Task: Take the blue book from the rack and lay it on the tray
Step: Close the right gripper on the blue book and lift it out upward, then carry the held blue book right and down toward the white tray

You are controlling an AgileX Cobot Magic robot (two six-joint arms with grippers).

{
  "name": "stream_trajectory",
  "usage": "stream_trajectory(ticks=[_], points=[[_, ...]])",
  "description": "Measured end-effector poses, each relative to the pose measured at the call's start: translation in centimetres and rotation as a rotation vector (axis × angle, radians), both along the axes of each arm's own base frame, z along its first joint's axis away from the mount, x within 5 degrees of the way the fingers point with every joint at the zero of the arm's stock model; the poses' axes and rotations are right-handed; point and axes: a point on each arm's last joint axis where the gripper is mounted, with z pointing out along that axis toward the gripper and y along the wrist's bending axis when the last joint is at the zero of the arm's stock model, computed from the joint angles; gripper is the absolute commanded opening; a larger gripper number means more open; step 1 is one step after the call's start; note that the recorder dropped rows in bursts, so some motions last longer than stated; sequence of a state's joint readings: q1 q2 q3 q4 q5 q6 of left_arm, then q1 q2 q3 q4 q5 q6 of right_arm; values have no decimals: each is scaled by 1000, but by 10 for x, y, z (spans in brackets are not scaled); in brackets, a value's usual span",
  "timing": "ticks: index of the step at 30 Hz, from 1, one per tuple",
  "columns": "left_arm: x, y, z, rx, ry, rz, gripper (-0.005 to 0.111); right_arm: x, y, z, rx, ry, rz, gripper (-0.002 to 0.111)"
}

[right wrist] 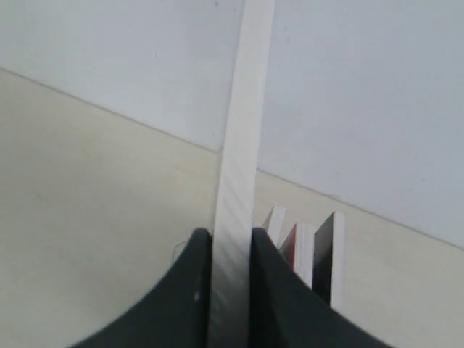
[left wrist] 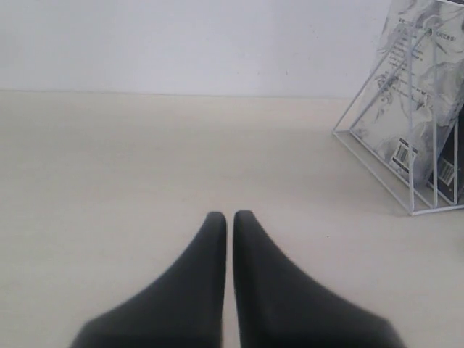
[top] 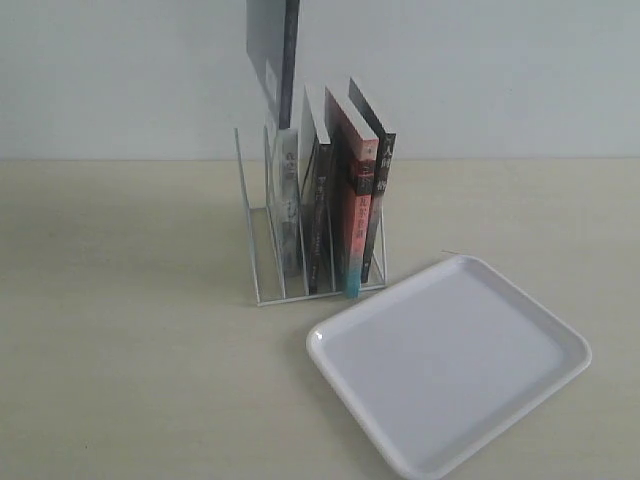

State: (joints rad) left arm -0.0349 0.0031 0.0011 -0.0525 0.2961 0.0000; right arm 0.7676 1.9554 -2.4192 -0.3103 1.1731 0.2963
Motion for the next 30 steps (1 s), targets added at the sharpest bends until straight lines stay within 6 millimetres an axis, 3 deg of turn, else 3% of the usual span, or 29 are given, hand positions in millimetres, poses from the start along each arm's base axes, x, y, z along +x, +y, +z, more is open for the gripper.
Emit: stream_trajectory(ticks=[6, 19, 26, 30], points=[[0, 0, 0, 0, 0, 0, 4, -25, -35, 40, -14, -97, -64, 0], [0, 0, 0, 0, 0, 0, 4, -51, -97, 86, -62, -238, -188, 0], [0, 0, 0, 0, 0, 0, 4, -92, -158, 125, 21, -332, -266, 0], [0, 0, 0, 0, 0, 0, 4, -120, -196, 128, 17, -338, -336, 0]])
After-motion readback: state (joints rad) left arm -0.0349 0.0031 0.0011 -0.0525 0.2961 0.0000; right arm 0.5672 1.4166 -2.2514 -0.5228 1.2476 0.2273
